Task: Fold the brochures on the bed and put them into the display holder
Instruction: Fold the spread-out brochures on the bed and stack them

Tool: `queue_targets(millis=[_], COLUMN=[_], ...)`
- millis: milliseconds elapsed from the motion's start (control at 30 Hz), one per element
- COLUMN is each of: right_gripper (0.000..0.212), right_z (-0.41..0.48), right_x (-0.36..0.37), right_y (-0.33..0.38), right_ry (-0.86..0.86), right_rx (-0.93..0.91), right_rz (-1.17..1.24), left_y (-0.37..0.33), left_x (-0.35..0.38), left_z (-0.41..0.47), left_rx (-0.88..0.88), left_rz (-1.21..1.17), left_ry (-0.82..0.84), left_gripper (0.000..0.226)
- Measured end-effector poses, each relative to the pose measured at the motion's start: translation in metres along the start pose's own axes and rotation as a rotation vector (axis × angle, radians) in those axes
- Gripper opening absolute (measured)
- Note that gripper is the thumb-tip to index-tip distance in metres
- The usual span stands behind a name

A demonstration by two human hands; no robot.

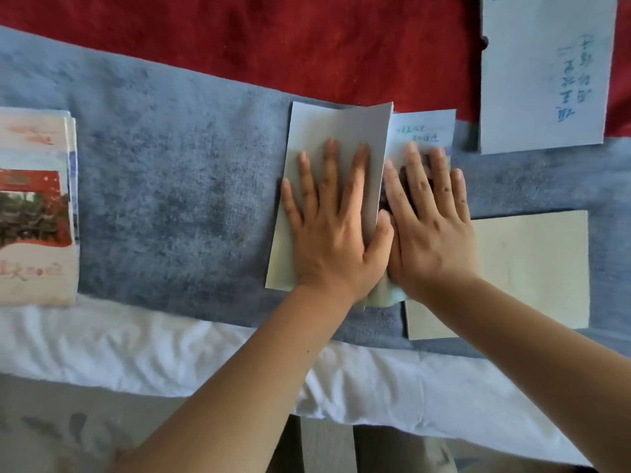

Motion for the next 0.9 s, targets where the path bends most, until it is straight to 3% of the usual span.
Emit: queue_targets(millis=[233, 433, 567, 733, 900], right_gripper=[0.058, 0.059, 0.058, 0.054, 0.052], right_z=[0.014, 0.011, 0.021, 0.027, 0.031], right_x=[-0.002, -0.024, -0.039, -0.053, -0.064], right_y=[0.043, 0.062, 0.088, 0.110, 0.137], right_ry=[0.000, 0.033, 0.030, -0.037, 0.007], right_rx=[-0.056, 0.019, -0.007, 0.013, 0.059], right_rz=[0.185, 0.376, 0.534, 0.597, 0.651], left_y=[0.048, 0.088, 0.098, 0.086, 0.090], left_x=[-0.062, -0.104, -0.118, -0.117, -0.121], left_z=[-0.001, -0.015, -0.022, -0.028, -0.031], left_rx=[-0.082, -0.247, -0.240, -0.201, -0.237], left_rz=[-0.641, -0.842, -1.015, -1.024, -1.226], left_ry=[0.041, 0.112, 0.180, 0.260, 0.210], left_gripper=[0.057, 0.014, 0.024, 0.069, 0.064])
Point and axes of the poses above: each hand's wrist, its own z-axis towards the middle knuckle, its own x-axis out of the palm, y = z × x, the point moved 2 cm from there along z, towards the middle knuckle, and after that the axes turned 2 degrees about -y, right-handed, at the moved point
